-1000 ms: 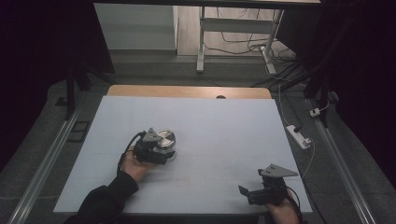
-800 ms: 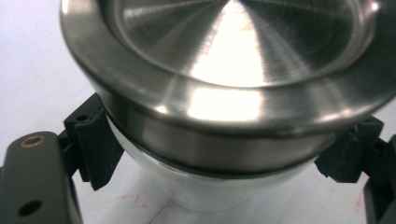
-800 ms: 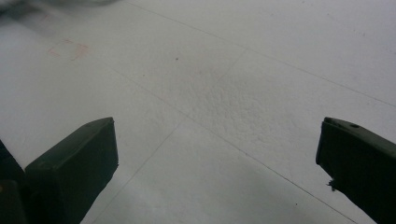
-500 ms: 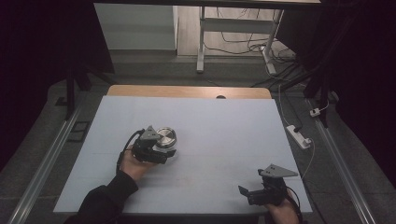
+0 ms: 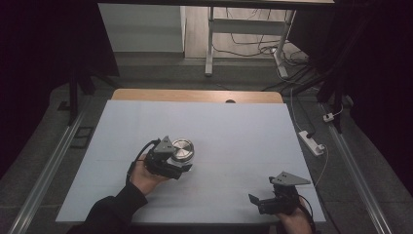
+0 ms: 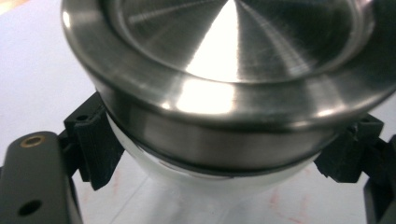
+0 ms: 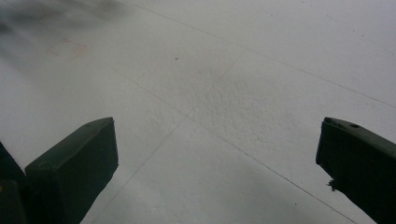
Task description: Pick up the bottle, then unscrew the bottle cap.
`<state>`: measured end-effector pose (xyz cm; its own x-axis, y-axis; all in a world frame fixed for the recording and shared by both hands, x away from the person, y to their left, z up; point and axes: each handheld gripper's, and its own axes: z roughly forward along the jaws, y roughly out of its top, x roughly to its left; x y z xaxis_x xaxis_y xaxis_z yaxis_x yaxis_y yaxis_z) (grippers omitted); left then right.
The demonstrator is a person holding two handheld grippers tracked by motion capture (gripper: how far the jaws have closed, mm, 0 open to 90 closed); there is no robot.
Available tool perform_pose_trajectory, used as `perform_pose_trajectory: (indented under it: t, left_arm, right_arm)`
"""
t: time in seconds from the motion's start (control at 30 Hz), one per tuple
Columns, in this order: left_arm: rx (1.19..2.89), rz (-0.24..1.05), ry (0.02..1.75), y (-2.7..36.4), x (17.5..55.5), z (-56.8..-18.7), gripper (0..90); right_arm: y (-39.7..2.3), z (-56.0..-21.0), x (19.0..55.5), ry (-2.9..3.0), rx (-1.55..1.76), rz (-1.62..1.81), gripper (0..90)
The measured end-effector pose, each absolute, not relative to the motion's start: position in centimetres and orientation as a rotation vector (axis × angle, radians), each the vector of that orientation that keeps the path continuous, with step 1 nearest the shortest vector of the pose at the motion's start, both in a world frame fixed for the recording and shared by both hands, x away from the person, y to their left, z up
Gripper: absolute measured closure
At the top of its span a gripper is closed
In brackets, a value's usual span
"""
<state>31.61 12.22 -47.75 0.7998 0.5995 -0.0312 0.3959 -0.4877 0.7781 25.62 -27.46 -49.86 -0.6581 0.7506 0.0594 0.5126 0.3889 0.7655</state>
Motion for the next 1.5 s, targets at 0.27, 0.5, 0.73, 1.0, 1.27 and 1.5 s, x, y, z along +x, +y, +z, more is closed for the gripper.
perform_pose_trajectory:
  t: [0.27,0.5,0.73,1.0,1.27,1.5]
  left_arm:
    - [2.156,0.249,0.663,10.9,30.4,-47.3,15.6]
    - [2.16,0.23,0.626,10.2,29.9,-47.2,15.6]
    - [2.158,0.229,0.637,10.4,30.0,-47.4,15.6]
    - [2.156,0.221,0.617,10.5,29.9,-47.4,15.6]
    - [2.139,0.192,0.592,10.7,29.9,-47.4,15.6]
    - [2.151,0.218,0.589,10.8,29.9,-47.4,15.6]
  right_arm:
    - [-27.5,-49.9,25.6,2.354,1.103,1.137,0.0]
    - [-27.4,-49.9,25.6,2.354,1.098,1.134,0.0]
    - [-27.5,-49.8,25.5,2.35,1.089,1.148,0.0]
    - [-27.1,-49.5,25.4,2.353,1.09,1.197,0.0]
    - [-26.2,-49.2,25.4,2.379,1.051,1.24,0.0]
    - [-25.2,-48.1,25.6,2.375,0.975,1.255,0.0]
